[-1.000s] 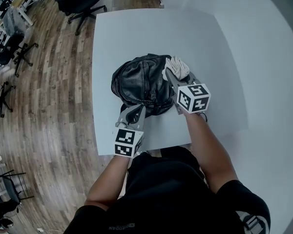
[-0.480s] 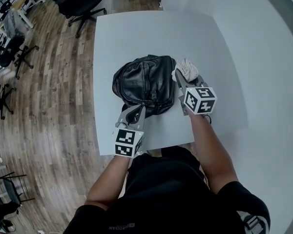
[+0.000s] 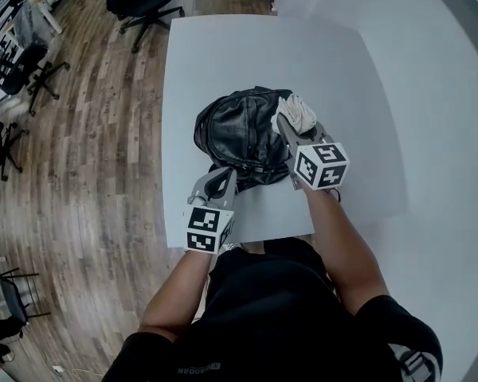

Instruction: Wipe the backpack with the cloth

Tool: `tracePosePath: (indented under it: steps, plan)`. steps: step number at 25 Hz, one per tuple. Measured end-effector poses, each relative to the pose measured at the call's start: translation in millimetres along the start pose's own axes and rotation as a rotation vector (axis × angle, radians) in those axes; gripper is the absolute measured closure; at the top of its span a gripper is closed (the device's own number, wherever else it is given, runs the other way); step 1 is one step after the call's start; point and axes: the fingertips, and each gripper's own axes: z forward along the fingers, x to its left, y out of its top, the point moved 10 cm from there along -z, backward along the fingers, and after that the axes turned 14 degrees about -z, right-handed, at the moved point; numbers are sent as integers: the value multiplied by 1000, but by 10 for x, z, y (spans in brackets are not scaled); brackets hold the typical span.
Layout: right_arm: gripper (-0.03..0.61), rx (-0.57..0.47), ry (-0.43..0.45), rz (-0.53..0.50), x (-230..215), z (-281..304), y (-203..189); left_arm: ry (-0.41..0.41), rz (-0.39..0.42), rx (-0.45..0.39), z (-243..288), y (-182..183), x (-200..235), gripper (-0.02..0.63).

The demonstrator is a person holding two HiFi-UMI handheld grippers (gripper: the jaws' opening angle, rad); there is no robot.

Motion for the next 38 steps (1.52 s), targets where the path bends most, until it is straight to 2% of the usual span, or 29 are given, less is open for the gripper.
tracePosePath:
  steps: [21, 38]
  plan:
    - [470, 103, 326, -4, 1210, 1121, -209, 157, -95, -18, -451, -156, 676, 609]
    - [471, 125, 364, -9, 1425, 1252, -277, 186, -119, -25, -582, -196, 824, 609]
